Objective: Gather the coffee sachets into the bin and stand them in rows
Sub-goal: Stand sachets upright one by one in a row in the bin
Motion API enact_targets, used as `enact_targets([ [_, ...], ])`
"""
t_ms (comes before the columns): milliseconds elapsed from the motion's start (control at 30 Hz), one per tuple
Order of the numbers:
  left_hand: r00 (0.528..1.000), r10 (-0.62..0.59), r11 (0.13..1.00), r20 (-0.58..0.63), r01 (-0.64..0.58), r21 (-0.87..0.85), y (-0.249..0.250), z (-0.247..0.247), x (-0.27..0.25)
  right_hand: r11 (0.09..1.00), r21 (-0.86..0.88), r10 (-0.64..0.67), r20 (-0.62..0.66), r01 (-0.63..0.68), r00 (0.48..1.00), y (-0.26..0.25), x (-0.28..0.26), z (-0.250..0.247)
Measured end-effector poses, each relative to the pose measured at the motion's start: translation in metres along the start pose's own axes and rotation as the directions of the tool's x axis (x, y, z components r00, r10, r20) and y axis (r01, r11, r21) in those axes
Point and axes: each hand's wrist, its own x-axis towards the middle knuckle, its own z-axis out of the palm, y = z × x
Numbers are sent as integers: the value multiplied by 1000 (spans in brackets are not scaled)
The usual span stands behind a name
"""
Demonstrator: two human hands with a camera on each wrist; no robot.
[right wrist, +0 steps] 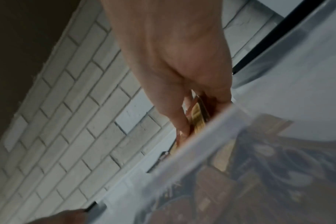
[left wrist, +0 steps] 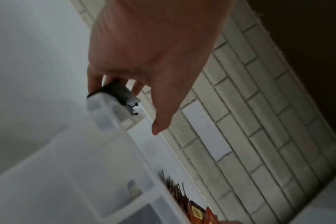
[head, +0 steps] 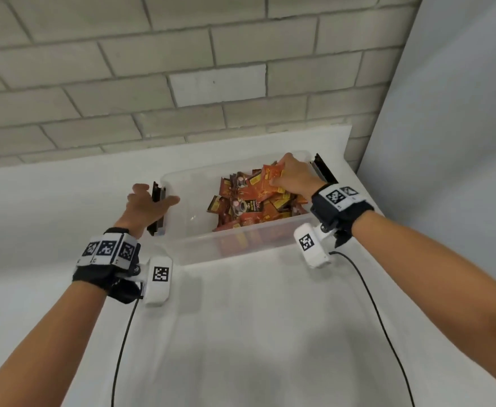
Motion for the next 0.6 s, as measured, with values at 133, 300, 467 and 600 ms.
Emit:
enact_targets([
  [133,984,2,995,176,15,-96,-17,7,23,991,-130,14,-16,-15,1000,6,6,16],
  [300,961,24,974,274,40,-223,-31,7,36,945,-325,58,29,-45,998,7,5,10],
  [467,959,35,970,281,35,-240,-19,4,-9,988,-128,94,75,-84,993,8,-18,-20],
  [600,958,84,974,275,-20,-228,-22,6,-46,973,52,213,145,-223,966,15,-53,-37],
])
